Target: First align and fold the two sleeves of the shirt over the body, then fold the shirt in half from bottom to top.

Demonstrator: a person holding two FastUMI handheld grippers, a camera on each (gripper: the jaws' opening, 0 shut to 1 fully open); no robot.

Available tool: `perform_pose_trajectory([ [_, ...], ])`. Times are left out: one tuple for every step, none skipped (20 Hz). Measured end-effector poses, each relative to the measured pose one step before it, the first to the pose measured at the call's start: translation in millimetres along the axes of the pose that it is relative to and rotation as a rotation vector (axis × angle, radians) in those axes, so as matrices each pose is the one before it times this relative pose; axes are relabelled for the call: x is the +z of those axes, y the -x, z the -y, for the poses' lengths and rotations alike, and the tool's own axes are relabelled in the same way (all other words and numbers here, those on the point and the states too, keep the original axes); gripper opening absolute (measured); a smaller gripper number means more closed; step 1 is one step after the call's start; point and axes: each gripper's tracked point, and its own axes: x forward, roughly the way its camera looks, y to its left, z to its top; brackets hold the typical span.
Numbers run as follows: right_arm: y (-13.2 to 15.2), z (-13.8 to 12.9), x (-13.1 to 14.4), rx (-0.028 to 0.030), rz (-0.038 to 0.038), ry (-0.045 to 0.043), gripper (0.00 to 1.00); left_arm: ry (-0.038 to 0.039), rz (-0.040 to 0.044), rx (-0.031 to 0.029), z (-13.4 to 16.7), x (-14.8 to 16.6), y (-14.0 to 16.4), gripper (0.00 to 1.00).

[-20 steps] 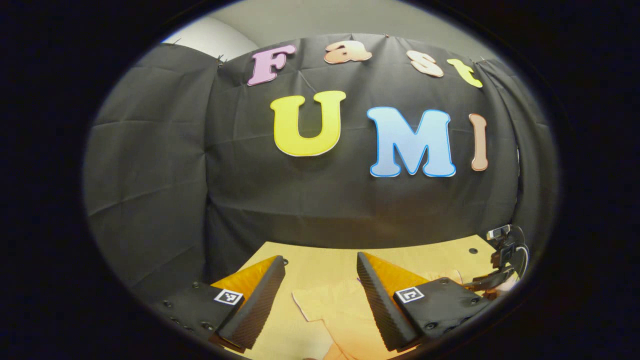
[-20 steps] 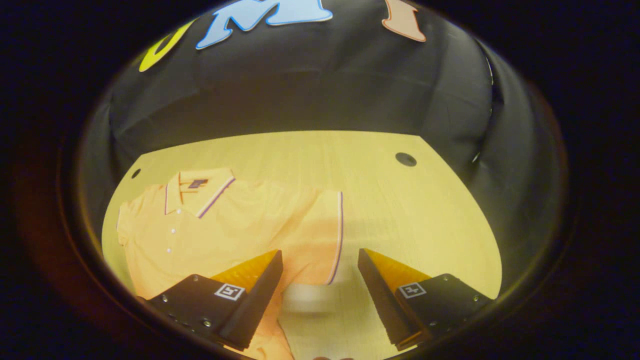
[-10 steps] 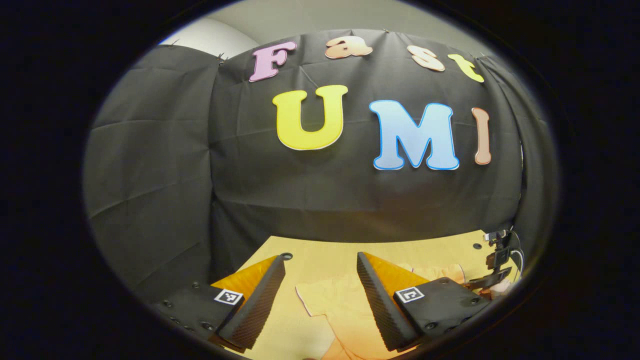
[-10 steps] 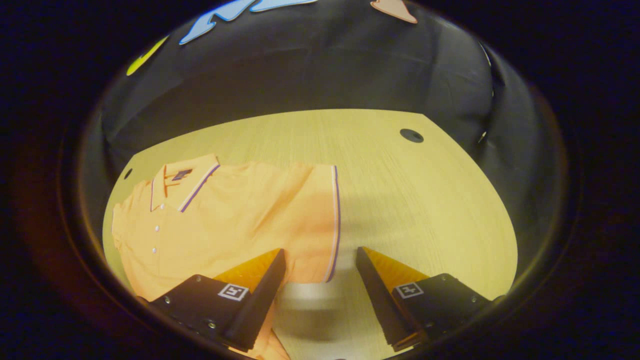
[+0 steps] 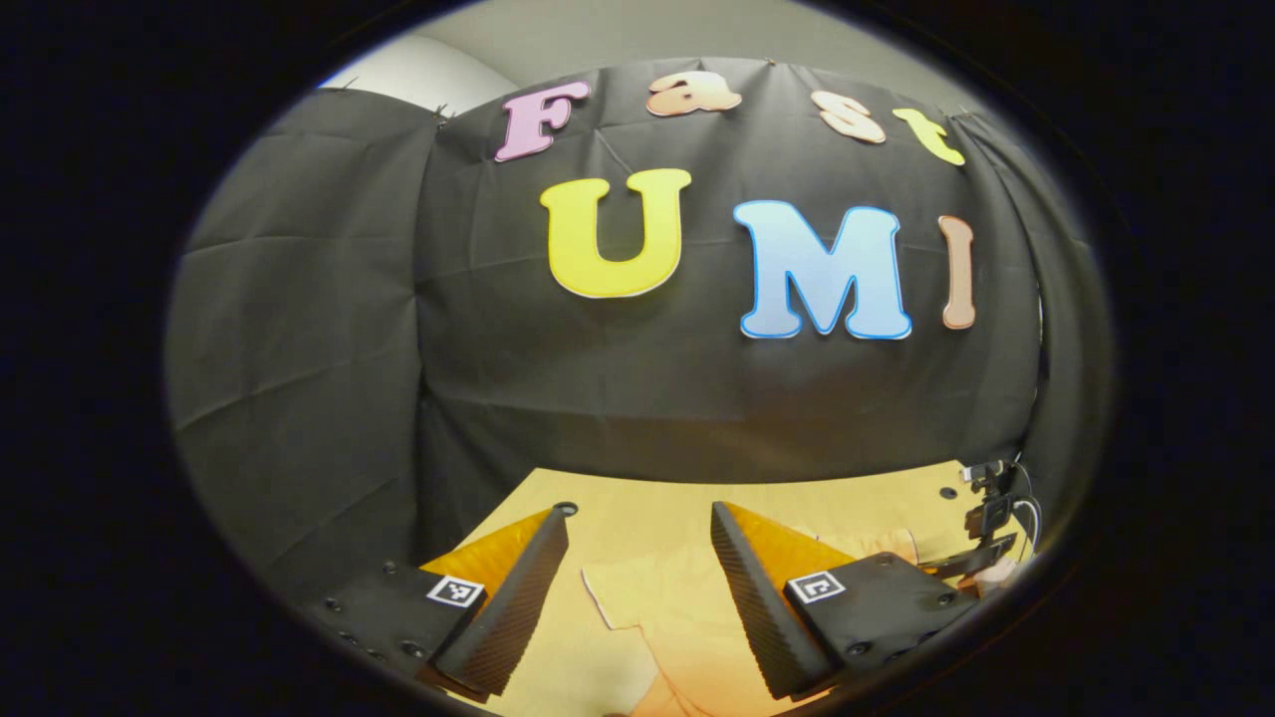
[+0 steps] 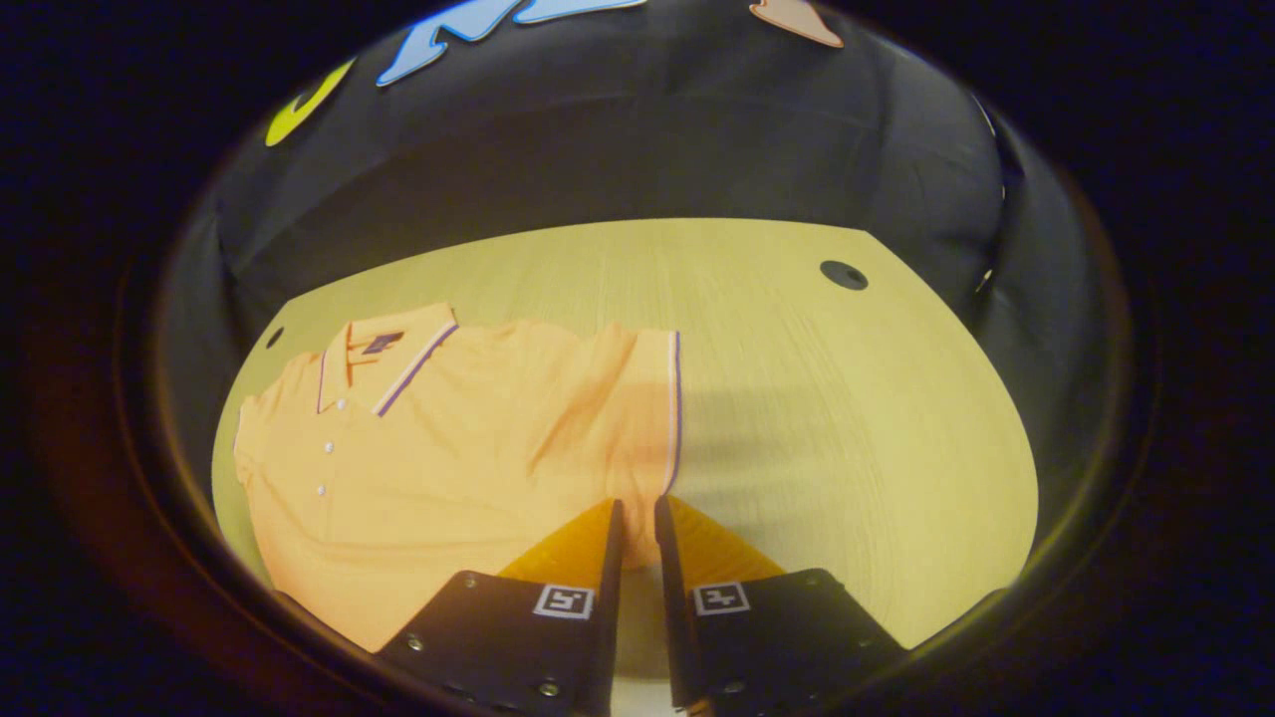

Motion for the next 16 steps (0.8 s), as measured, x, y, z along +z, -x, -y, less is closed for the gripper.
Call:
perform_pose_trajectory([
  [-0.61, -2.62, 1.16, 0.01765, -0.00808, -0.00618, 0.22, 0.00127, -0.00125, 0.00058, 0.04, -0.56, 0.23, 0.94],
  [-0.10, 0.16, -0.28, -0.00752, -0.01301, -0.01683, 0.22, 0.00025, -0.00047, 0.00236, -0.45, -1.62, 0.50, 0.94],
  [-1.12, -0.94, 1.12, 0.00060, -0.00082, 0.00452, 0.01, 0.00022, -0.00047, 0.00251, -1.86, 0.76, 1.84, 0.94],
  [1.21, 0.54, 0.31, -0.00026, 0.00101, 0.01786, 0.01, 0.00061, 0.00049, 0.00340, -0.87, 0.56, 0.33, 0.94],
  [0.35, 0.40, 0.97, -0.00277, 0.00666, 0.02094, 0.01, 0.00171, -0.00031, 0.00165, -1.42, 0.25, 1.35, 0.94],
  [0.14, 0.11, 0.27, -0.00746, 0.00495, 0.01702, 0.01, -0.00039, -0.00142, 0.00337, -1.07, -0.98, 1.18, 0.94],
  [-0.05, -0.82, 0.28, -0.01076, 0.00573, 0.01320, 0.01, -0.00284, -0.00061, 0.00386, -1.52, -0.72, -0.12, 0.94],
  [-0.01, -0.85, 1.68, -0.00499, 0.00219, 0.01152, 0.01, -0.00356, 0.00076, 0.00347, -2.03, 0.83, 0.96, 0.94],
  [0.42, -3.76, 2.28, 0.00258, 0.00288, 0.01198, 0.01, -0.00299, 0.00086, 0.00330, -3.20, 1.26, 1.39, 0.94],
  [1.97, -3.40, 5.43, 0.00347, 0.00592, 0.00943, 0.01, -0.00093, 0.00106, 0.00169, -1.06, 0.83, 0.77, 0.94],
  [2.69, -4.38, 8.18, 0.00645, 0.01847, 0.00657, 0.01, 0.00098, -0.00037, 0.00229, -1.50, -0.29, 0.09, 0.94],
  [2.87, -5.84, 11.03, 0.00998, 0.02239, 0.00401, 0.01, 0.00325, -0.00109, 0.00152, -0.67, -1.46, 0.84, 0.94],
  [3.59, -8.68, 9.41, 0.01526, 0.02112, 0.00253, 0.01, 0.00518, -0.00130, -0.00015, -1.99, -1.36, 0.61, 0.94],
  [2.42, -9.80, 9.73, 0.01861, 0.01853, 0.00434, 0.00, 0.00451, -0.00190, -0.00016, -0.91, -0.27, 0.02, 0.94],
  [2.18, -9.77, 7.47, 0.01775, 0.01462, 0.00790, 0.00, 0.00305, -0.00116, -0.00168, 0.89, -1.41, -1.17, 0.94],
  [1.69, -10.67, 7.01, 0.01866, 0.01159, 0.01014, 0.01, 0.00091, 0.00006, -0.00198, -0.55, -0.03, 0.64, 0.94],
])
